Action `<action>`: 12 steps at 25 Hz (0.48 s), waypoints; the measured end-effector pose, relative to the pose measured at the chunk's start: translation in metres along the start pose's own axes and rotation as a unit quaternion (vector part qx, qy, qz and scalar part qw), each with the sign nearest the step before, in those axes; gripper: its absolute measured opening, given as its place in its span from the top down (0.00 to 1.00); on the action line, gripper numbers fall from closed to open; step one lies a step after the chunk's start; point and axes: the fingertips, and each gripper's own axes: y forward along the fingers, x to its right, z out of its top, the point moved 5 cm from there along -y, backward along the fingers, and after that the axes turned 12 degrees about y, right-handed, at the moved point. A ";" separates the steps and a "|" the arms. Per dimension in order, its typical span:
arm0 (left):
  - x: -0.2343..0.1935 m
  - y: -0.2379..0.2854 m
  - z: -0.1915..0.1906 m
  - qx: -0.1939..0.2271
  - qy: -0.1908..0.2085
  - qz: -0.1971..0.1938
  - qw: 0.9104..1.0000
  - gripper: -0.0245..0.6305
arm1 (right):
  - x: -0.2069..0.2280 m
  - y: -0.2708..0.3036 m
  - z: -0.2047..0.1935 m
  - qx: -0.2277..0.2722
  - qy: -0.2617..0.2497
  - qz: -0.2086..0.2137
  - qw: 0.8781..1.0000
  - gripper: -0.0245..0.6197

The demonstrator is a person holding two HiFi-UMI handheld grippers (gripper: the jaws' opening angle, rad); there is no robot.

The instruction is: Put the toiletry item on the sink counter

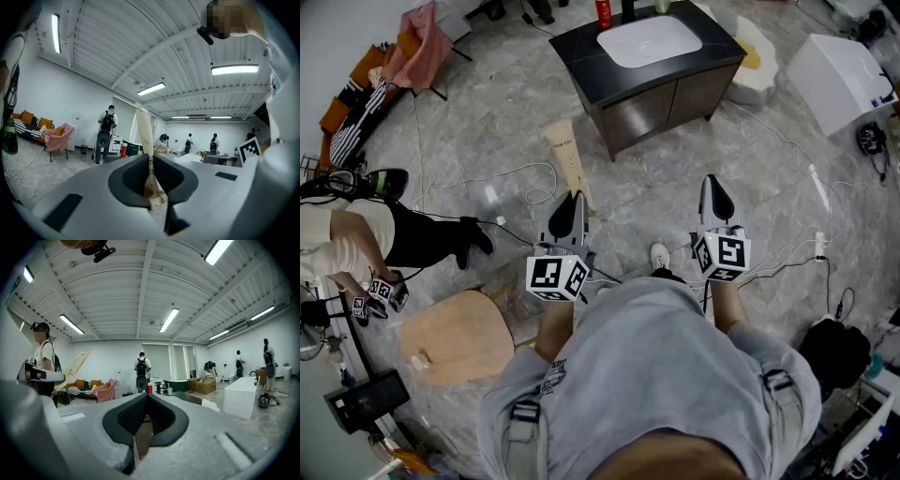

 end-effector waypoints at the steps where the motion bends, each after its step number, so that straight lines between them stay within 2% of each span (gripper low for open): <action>1: 0.000 0.001 0.000 -0.001 0.000 0.000 1.000 0.92 | 0.000 0.000 -0.001 -0.001 0.000 0.000 1.000 0.96; 12: 0.005 0.027 0.001 -0.009 0.004 0.010 1.000 0.92 | 0.023 0.016 0.000 -0.008 0.010 -0.005 1.000 0.96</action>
